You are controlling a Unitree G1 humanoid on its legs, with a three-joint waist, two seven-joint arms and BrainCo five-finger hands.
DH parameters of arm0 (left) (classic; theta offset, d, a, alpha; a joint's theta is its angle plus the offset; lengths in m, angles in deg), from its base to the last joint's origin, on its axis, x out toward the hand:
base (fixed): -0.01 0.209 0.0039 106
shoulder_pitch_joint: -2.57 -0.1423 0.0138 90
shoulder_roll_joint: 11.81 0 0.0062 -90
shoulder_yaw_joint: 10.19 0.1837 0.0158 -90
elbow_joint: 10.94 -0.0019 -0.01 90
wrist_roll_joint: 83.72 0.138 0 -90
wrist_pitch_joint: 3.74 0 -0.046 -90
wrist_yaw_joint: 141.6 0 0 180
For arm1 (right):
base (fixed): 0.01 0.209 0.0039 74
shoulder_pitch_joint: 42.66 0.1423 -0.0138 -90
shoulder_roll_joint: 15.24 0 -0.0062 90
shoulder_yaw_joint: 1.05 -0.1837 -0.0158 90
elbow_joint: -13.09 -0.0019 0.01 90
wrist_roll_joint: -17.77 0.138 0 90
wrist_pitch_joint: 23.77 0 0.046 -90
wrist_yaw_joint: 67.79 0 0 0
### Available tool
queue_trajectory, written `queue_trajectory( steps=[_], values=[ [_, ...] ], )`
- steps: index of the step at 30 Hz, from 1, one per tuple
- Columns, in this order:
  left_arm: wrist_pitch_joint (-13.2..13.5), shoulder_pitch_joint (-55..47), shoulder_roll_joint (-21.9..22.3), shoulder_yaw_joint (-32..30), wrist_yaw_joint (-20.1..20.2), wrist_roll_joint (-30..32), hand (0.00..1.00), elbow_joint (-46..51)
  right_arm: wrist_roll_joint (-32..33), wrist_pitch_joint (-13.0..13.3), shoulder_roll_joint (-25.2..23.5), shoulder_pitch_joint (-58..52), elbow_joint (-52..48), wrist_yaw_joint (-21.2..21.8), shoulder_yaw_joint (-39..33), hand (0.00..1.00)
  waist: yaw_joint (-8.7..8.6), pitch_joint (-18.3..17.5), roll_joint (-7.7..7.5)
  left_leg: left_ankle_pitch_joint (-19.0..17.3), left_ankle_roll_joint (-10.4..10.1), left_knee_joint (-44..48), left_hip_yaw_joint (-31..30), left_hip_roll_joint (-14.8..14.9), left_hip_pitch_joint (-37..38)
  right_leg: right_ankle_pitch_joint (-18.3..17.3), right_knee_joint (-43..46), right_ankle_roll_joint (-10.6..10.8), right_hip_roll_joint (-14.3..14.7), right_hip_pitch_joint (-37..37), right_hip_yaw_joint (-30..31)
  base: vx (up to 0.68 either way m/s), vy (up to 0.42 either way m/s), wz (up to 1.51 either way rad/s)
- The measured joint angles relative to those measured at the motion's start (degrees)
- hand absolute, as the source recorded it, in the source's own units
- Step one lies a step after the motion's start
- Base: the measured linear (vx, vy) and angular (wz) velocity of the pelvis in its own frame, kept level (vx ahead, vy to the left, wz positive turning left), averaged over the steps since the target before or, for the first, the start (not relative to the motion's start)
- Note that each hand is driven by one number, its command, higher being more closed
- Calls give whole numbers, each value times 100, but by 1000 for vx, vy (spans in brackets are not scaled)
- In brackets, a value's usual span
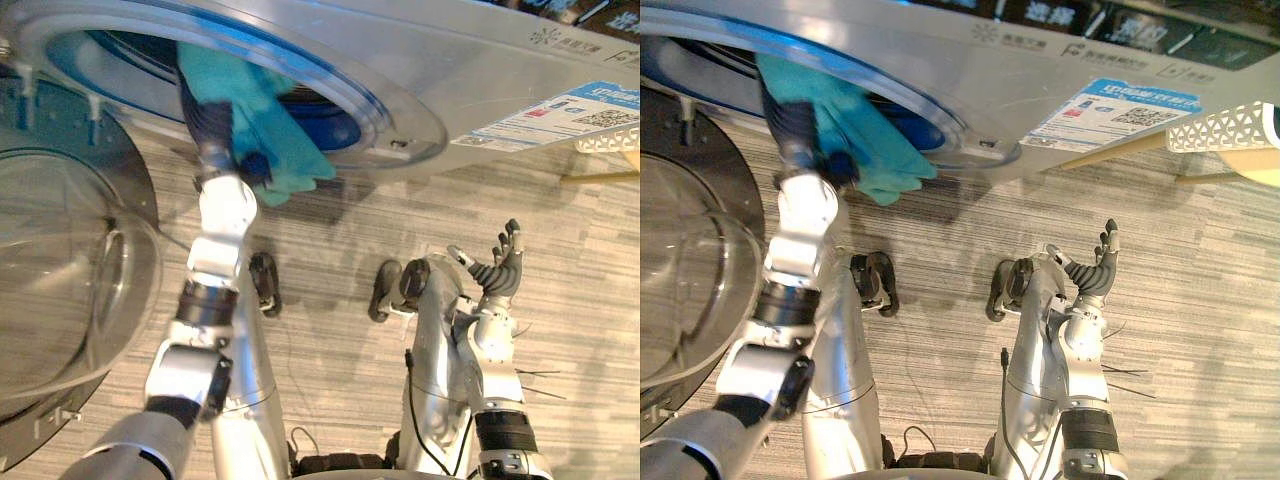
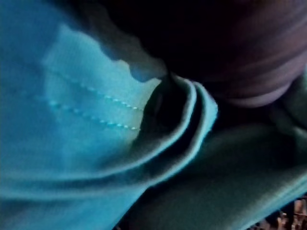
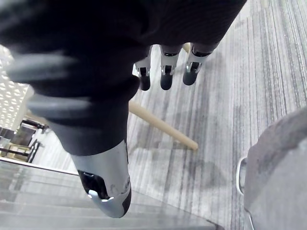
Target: Pick up the laundry basket with both hands and put the clothes into the washing machine.
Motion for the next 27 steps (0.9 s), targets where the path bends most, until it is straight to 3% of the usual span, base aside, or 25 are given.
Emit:
queue_trajectory(
  steps=[3,9,10,12,18,22,27],
  values=[
    [-53,871,-390,298,-147,482,100,-12,1,112,-9,2,11,20,-5,0,-75,0,0,2,-4,-17,-33,0,-59,1,-23,-2,30,-27,-39,0,0,0],
    [-152,2192,-672,599,-602,1410,100,-73,76,304,-18,29,98,73,4,0,-109,-6,-77,41,-48,-146,-56,54,-136,52,-179,-87,80,-89,-127,19,-12,-4],
    [-172,2277,-697,598,-643,1444,0,-83,98,323,-18,40,124,93,5,0,-115,-4,-98,56,-56,-176,-57,62,-143,62,-205,-104,83,-94,-152,33,-33,-3],
    [-251,2550,-810,590,-819,1483,0,-382,117,378,-86,147,297,144,9,0,-158,-31,-208,163,-85,-336,-54,63,-152,87,-309,-143,81,-102,-197,18,-46,7],
    [-380,2579,-849,580,-850,1487,0,-800,152,410,-110,165,406,153,14,0,-151,-23,-239,386,-172,-633,-142,17,-212,172,-497,-254,69,-119,-351,0,-49,9],
    [-434,2577,-844,580,-568,1666,0,-1263,167,410,-99,182,416,164,16,0,-144,-26,-250,480,-219,-741,-200,1,-257,210,-557,-320,73,-139,-432,2,-42,4],
    [-429,2463,-696,586,105,1775,0,-2075,167,413,-106,206,409,262,11,0,-149,-67,-317,576,-241,-765,-248,-1,-451,260,-556,-357,80,-318,-478,0,0,0]
  ],
)
